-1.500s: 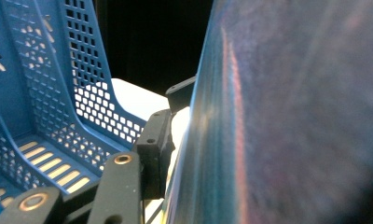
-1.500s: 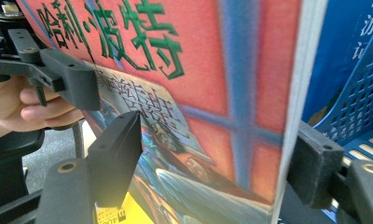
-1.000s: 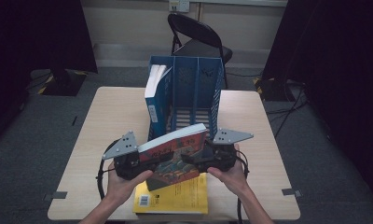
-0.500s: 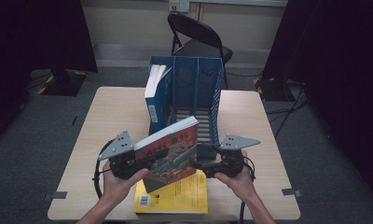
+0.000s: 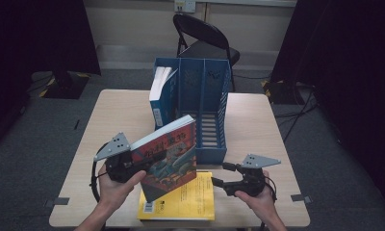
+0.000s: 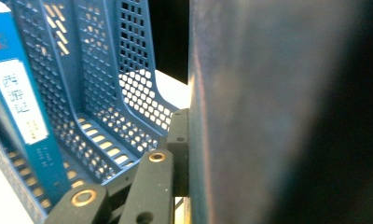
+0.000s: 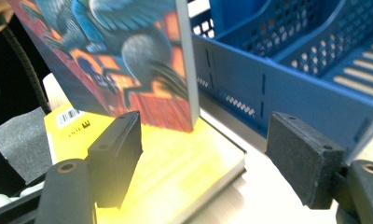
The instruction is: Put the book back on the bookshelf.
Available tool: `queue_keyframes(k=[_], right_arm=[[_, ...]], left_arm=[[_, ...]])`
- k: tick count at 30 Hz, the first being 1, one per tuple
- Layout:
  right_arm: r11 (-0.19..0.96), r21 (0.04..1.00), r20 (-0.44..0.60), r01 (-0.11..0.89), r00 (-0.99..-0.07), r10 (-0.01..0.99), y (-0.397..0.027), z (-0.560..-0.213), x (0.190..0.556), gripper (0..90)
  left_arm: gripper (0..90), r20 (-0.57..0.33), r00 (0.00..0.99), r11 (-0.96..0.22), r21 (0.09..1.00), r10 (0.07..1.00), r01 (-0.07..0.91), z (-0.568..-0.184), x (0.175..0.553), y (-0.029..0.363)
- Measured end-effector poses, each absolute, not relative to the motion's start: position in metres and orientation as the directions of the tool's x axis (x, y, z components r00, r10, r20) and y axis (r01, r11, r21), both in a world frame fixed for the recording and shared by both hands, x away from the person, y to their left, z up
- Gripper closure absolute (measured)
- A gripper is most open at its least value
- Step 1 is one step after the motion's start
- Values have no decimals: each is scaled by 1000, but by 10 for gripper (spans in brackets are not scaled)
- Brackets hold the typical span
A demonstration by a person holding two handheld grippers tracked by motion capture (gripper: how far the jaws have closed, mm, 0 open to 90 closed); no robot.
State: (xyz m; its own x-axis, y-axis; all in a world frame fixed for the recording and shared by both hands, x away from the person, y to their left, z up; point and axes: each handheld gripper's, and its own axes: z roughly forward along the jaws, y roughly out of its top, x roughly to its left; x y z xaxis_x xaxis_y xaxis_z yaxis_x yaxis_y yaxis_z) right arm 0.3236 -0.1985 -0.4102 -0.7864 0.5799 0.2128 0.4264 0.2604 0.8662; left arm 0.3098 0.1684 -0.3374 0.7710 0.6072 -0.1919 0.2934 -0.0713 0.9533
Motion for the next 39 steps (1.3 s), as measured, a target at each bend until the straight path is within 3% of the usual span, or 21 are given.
queue_keyframes(k=[9, 39], right_arm=[[254, 839, 248, 482, -753, 610, -208, -429, 329, 228], [268, 824, 246, 500, -741, 625, -206, -436, 333, 206]], left_arm=[[745, -196, 755, -56, 954, 626, 295, -338, 309, 172], [747, -255, 714, 2, 942, 652, 335, -300, 320, 180]])
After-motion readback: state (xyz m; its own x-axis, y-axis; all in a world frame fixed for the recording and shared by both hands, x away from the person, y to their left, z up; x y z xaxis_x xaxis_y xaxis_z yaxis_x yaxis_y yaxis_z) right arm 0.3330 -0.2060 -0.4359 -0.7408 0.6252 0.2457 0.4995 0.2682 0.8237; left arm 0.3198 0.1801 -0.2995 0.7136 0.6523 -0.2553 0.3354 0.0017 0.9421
